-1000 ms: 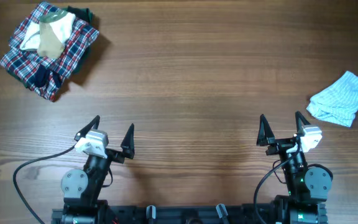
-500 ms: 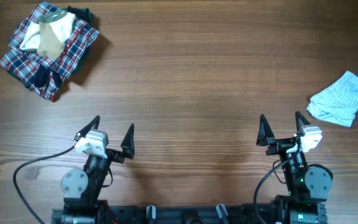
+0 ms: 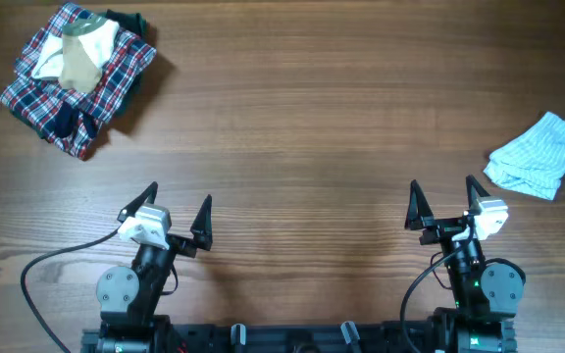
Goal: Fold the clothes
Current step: 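Move the right gripper toward the light-blue striped garment at right, then grasp the light-blue striped garment with the right gripper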
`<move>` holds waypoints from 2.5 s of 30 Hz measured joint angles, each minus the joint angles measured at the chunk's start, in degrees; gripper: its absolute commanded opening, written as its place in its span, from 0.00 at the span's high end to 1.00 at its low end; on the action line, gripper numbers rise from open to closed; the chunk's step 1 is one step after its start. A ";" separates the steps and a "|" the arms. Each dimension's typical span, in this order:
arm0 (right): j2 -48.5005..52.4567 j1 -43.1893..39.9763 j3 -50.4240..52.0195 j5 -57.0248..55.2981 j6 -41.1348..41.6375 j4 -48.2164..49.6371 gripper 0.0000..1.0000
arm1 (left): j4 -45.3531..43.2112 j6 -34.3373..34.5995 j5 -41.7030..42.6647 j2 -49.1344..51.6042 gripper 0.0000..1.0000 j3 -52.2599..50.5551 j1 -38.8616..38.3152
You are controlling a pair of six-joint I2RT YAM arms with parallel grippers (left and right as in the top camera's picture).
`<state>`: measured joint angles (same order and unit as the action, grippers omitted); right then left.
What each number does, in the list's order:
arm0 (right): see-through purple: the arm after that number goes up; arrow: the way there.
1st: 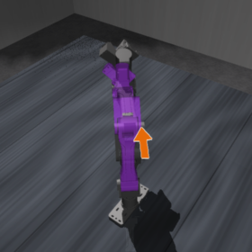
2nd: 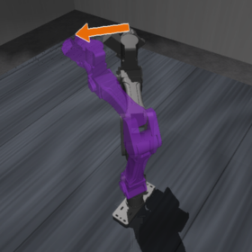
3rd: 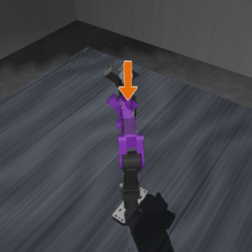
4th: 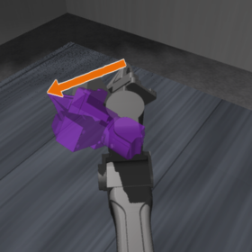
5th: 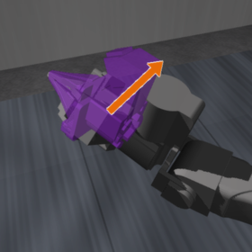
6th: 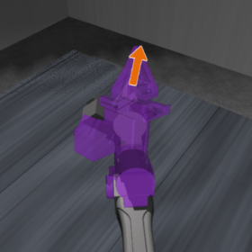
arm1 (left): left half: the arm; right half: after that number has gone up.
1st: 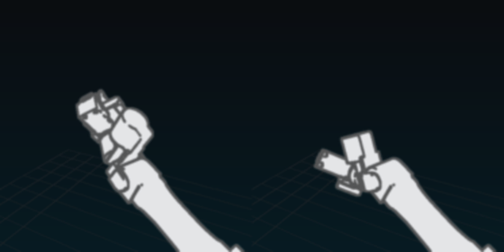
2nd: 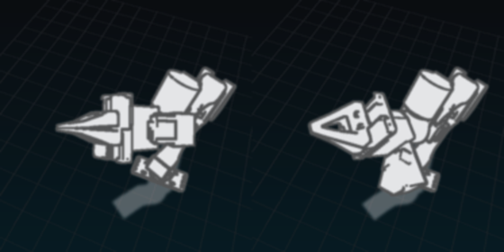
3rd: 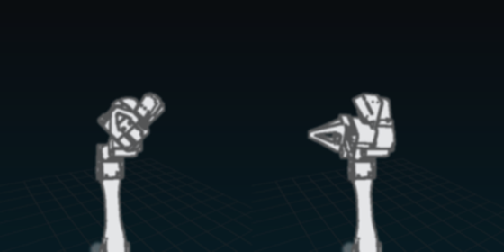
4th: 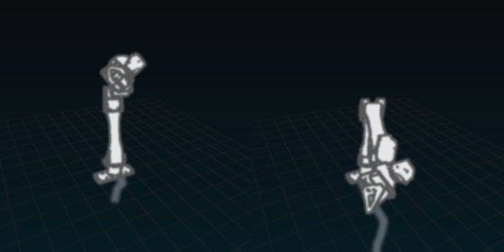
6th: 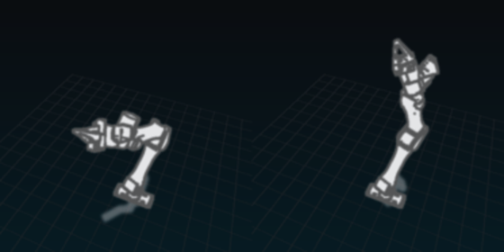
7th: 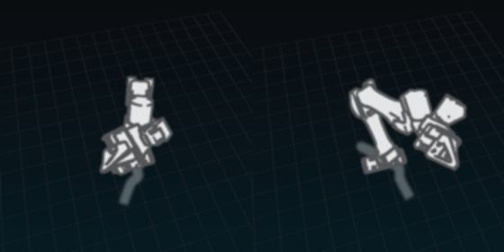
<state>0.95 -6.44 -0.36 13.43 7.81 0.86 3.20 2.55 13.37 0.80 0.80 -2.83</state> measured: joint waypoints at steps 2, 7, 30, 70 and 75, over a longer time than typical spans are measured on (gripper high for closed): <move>0.00 0.00 0.00 0.02 0.09 0.04 0.00 | 0.00 0.00 0.00 0.00 0.00 0.00 0.00; 0.00 0.00 0.00 1.44 9.53 2.03 0.00 | 0.00 0.00 0.00 0.00 0.00 0.00 0.00; 29.11 0.00 -22.99 -10.64 12.44 -3.17 0.00 | 0.00 0.00 0.00 0.00 0.00 0.00 0.00; 99.89 -13.86 -52.30 -30.29 0.20 -12.33 0.14 | 0.00 0.00 -0.02 0.00 0.00 0.00 0.00; 100.13 -13.86 -52.30 -30.47 -0.83 -11.91 0.21 | 0.00 0.00 -0.02 0.00 0.00 0.00 0.00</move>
<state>101.08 -20.29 -52.66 -17.04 6.98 -11.05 3.20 2.55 13.34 0.80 0.80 -2.83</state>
